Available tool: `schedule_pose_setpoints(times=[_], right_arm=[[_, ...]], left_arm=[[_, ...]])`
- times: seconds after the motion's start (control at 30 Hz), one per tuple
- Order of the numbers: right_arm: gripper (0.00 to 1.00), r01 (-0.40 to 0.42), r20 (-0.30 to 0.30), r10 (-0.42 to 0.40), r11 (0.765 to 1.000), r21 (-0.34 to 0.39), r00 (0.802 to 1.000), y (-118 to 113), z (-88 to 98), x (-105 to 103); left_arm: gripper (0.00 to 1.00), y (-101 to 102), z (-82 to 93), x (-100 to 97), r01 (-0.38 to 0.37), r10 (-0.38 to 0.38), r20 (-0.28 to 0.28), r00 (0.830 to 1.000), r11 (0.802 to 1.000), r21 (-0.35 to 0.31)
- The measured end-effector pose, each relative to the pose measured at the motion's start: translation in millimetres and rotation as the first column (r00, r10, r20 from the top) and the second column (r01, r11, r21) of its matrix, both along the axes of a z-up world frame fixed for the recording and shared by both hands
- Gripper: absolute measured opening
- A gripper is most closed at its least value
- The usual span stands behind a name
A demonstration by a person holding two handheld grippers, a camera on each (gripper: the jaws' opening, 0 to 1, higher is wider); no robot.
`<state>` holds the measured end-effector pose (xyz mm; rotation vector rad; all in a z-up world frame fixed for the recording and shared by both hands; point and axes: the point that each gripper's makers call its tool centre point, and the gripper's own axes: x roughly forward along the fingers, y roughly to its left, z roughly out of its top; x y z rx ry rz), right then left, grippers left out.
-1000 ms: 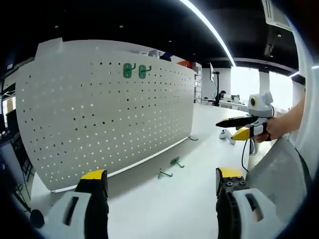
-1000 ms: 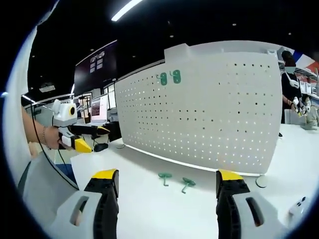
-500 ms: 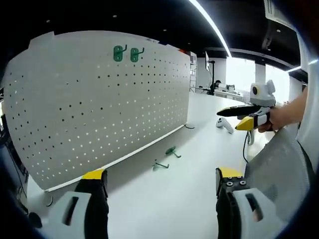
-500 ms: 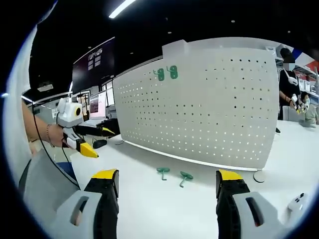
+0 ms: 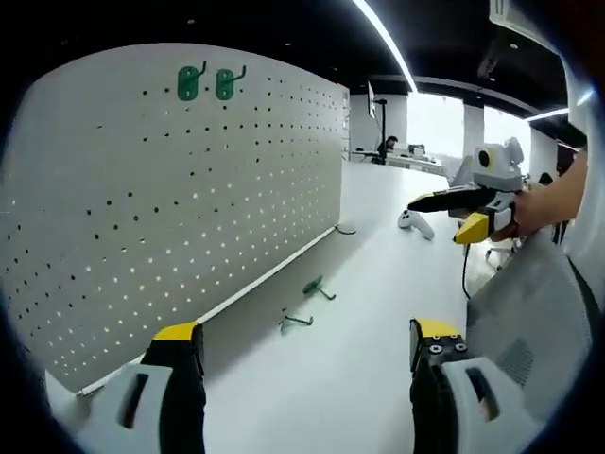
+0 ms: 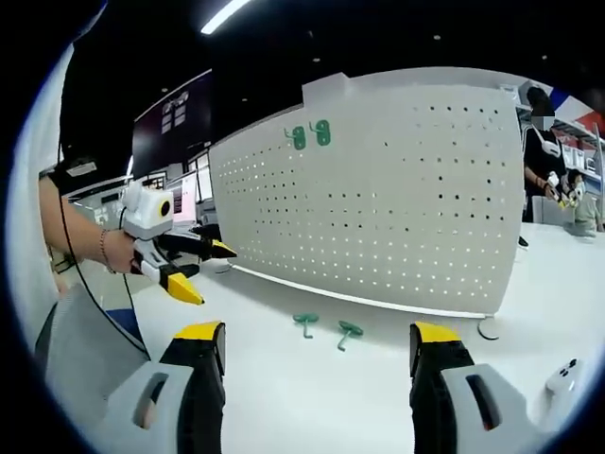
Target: Insert the hook assembly into the mounting plate slot until the hook locks in place.
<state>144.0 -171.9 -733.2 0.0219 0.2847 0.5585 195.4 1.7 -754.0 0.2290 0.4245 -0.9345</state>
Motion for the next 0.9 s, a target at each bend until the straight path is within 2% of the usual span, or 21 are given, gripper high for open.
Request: schedule_pose_setpoints(times=[0.4,0.63,0.9], right_arm=[[0.77,0.018,-0.012,-0.018,1.0,-0.001,1.0,-2.6,-1.4,0.2],[0.78,0.022,-0.016,-0.022,1.0,0.005,1.0,-3.9,-3.1,1.1],[0.77,0.021,-0.01,-0.021,1.0,-0.002,1.0,-3.5,-1.6,0.2]], left_arm=[[0.92,-14.9,-5.6,25.9,0.091,-0.092,0.013,0.996,0.993,0.076],[0.92,-15.1,-23.1,30.5,0.165,-0.165,-0.015,0.986,0.974,0.158],[0.92,-19.6,-26.8,38.2,0.221,-0.216,-0.047,0.975,0.955,0.197]])
